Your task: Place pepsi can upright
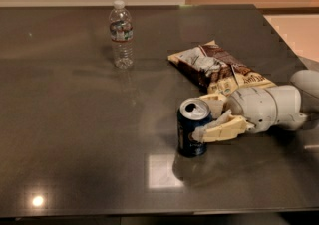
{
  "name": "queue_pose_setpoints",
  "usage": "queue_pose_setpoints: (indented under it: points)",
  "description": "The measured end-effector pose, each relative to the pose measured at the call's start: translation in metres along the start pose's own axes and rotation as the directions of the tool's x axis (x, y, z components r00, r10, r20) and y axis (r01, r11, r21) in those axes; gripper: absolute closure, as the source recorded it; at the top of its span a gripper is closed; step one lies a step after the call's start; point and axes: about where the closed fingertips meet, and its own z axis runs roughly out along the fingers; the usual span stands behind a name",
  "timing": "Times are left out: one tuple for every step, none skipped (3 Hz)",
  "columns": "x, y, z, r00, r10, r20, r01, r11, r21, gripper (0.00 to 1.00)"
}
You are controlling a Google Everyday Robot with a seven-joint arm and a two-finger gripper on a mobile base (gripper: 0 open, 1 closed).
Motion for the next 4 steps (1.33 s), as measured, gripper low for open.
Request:
queue_pose_setpoints:
  points:
    - [-0.0012, -0.0014, 0.0024, 1.000, -0.002, -0.002, 0.002, 1.0000, 0.002, 0.35]
    - [-0.0018, -0.0026, 0.0043, 1.000, -0.004, -0.004, 0.004, 1.0000, 0.004, 0.12]
    - [-0.0024, -0.0035, 0.0061, 1.000, -0.005, -0.007, 0.005, 1.0000, 0.005, 0.00]
    - [-0.0025, -0.0035, 0.0061, 1.000, -0.005, -0.007, 0.005, 1.0000, 0.005, 0.00]
